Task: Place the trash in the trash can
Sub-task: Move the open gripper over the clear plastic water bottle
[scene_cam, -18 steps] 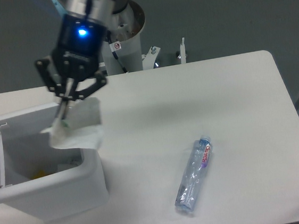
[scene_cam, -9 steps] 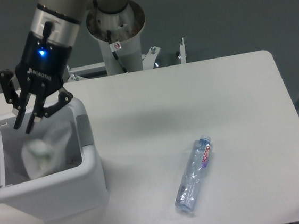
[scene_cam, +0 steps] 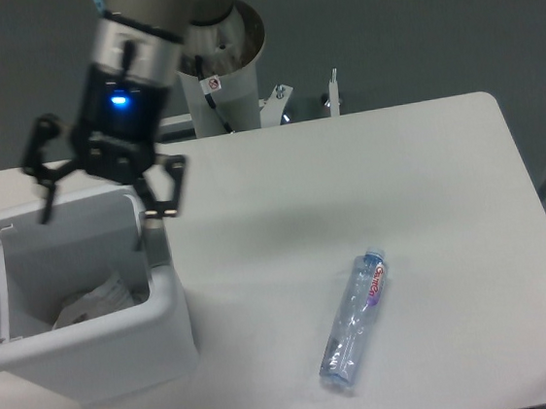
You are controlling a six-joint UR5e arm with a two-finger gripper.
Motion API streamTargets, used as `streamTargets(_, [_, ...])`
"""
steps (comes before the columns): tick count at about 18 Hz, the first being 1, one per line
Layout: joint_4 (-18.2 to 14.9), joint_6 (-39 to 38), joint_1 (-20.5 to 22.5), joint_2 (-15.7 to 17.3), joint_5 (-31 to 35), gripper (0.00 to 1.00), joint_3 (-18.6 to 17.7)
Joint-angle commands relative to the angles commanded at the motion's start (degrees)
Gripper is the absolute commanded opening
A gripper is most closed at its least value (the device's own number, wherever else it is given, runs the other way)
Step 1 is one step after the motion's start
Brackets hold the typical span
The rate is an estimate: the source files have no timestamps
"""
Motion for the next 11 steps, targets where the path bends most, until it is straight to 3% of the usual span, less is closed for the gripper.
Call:
streamTargets(6, [1.2,3.9,3.5,-11.5,1.2,1.0,6.2])
streamTargets(9, [1.4,8.2,3.6,-15.0,10.1,1.0,6.6])
streamTargets(11, [1.1,15.0,4.2,-17.5,11.2,1.0,6.2])
